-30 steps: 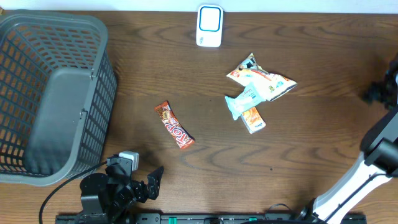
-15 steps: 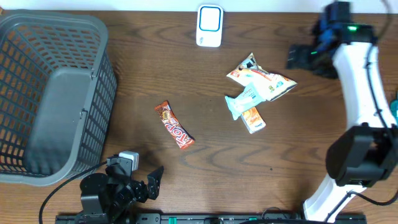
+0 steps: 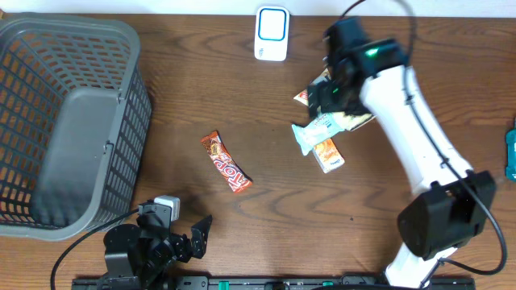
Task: Scan the item barcode
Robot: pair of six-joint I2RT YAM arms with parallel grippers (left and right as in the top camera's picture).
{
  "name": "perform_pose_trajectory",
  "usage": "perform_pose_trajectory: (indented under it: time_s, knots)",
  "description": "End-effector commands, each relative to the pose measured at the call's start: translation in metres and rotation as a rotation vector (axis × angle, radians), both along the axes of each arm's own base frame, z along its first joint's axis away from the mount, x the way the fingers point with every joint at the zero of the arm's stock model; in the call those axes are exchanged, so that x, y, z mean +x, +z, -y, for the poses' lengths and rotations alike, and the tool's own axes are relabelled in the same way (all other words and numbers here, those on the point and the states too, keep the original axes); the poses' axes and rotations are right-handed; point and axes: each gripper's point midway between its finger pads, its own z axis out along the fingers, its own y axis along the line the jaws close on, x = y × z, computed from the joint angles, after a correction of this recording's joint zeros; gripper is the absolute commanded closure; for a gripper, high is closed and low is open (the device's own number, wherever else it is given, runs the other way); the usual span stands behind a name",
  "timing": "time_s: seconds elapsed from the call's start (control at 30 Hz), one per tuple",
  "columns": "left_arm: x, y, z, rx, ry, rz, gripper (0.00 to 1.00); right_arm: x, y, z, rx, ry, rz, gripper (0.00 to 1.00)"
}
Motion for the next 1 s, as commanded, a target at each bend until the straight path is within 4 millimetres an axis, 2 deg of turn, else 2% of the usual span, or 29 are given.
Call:
perform_pose_trajectory:
  time_s: [0.0,0.07,0.2,0.5,0.63,0.73,0.83,0.97]
  knots:
    - [0.000,0.000,-0.001,0.010,0.000,0.001,0.01,-0.014,-0.015,0.005,-0.186,-0.048,0.033,0.01]
    - [0.000,0.000,-0.001,0.010,0.000,0.001,0.01,-0.021,-0.030,-0.009,-0.208,-0.026,0.045,0.01]
    - [0.000,0.000,-0.001,0.010,0.000,0.001,0.01,-0.032,-0.043,-0.025,-0.205,-0.023,0.043,0.01]
    - [0.000,0.000,-0.001,0.010,-0.001,0.001,0.01,-0.058,-0.044,-0.055,-0.197,-0.050,0.036,0.01]
    - [0.000,0.000,-0.001,0.010,0.000,0.001,0.01,-0.072,-0.044,-0.068,-0.207,-0.005,0.027,0.01]
    - [0.000,0.000,-0.001,0.011,0.001,0.001,0.01,-0.075,-0.044,-0.077,-0.203,0.023,0.039,0.01]
    - [0.003,-0.003,-0.011,0.050,0.049,0.000,0.01,-0.073,-0.044,-0.088,-0.181,0.037,0.065,0.01]
    - [0.003,-0.004,-0.013,0.060,0.061,-0.001,0.01,-0.068,-0.043,-0.092,-0.171,0.038,0.093,0.01]
